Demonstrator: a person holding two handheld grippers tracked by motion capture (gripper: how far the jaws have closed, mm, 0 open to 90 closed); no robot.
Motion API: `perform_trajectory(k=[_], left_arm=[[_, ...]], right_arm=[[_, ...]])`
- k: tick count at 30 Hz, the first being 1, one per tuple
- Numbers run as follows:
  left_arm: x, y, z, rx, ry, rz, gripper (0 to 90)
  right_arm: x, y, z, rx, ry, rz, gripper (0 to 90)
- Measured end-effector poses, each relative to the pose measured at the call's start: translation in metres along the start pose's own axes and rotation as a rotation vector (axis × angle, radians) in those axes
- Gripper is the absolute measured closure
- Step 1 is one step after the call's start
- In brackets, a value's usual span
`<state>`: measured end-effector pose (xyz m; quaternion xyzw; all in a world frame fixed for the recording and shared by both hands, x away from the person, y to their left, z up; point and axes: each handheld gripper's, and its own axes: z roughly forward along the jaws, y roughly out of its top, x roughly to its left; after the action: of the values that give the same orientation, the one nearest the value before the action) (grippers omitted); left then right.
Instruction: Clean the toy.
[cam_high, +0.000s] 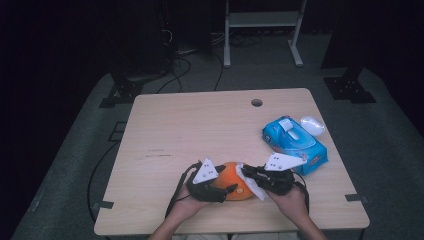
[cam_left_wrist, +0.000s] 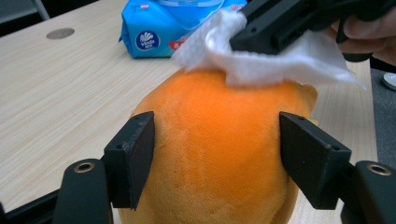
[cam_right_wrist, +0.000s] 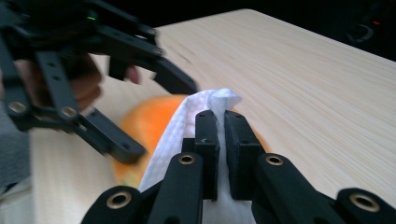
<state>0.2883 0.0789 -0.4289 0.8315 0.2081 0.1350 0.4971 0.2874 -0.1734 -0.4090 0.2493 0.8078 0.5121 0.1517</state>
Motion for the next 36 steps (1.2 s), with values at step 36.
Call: perform_trajectory(k=[36], left_arm=[[0.031, -0.008, 0.003, 0.034, -0.133, -0.258, 7.4]], right_arm=[[0.004, -0.011, -0.006, 0.035, 0.101, -0.002, 83.5]])
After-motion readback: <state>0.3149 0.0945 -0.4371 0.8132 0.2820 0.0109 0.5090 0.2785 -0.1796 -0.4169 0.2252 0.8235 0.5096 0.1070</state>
